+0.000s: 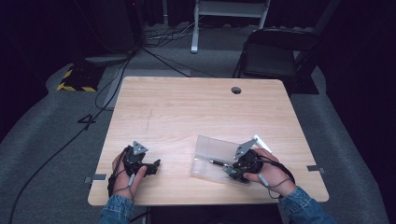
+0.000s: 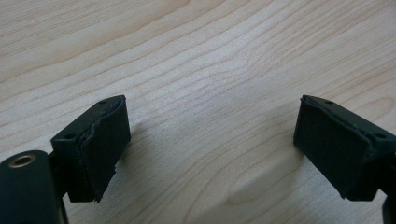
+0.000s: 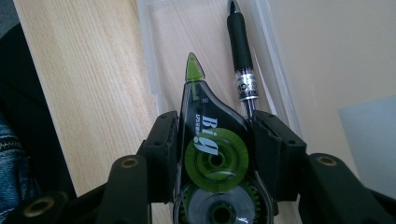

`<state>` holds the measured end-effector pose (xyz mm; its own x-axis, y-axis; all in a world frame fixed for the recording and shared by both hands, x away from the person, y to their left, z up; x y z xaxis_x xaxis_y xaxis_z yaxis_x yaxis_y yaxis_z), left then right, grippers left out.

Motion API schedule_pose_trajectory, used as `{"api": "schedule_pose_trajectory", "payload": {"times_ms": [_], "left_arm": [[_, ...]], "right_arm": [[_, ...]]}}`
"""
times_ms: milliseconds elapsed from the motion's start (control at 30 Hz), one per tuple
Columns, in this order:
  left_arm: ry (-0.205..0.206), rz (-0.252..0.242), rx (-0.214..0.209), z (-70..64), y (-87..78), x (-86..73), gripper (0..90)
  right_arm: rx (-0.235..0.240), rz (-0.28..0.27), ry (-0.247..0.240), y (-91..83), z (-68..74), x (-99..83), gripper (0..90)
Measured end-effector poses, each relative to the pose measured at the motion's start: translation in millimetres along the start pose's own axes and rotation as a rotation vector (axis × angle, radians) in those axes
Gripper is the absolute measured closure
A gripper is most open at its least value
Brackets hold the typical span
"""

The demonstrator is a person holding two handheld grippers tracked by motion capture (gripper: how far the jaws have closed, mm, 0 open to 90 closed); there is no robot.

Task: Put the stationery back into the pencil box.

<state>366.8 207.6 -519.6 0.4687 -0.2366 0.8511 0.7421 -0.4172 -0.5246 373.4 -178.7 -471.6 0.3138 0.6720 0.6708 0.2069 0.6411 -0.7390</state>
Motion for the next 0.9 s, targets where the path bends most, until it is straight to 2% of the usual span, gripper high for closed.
{"api": "schedule_pose_trajectory", "payload": {"times_ms": [433,700,867,900], "left_arm": [[0.0,0.0,-0.001,0.0,0.0,0.0,11.3],[0.0,0.0,-0.001,0.0,0.1,0.0,11.3],[0.0,-0.001,0.0,0.0,0.1,0.0,11.3],[0.0,0.0,0.0,0.0,0.0,0.0,11.3]], "right_arm": [[0.038,0.002,0.07,1.7,0.3,-3.4,50.7],[0.02,-0.027,0.072,-5.0,-0.9,-1.1,54.2],[-0.014,-0.084,0.066,-16.7,-4.2,2.5,54.2],[-0.03,-0.11,0.073,-22.1,-5.7,3.7,54.0]]}}
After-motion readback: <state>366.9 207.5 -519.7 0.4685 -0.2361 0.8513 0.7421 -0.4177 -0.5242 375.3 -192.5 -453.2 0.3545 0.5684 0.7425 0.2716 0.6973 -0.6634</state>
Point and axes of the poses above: each handheld gripper's, and its own axes: y roughly forward along the jaws, x roughly out of its top, z roughly to its left, the point moved 2 cm from there along y, roughly forward along the jaws, and after that the axes turned 15 degrees about -z, right-handed, at the moved point
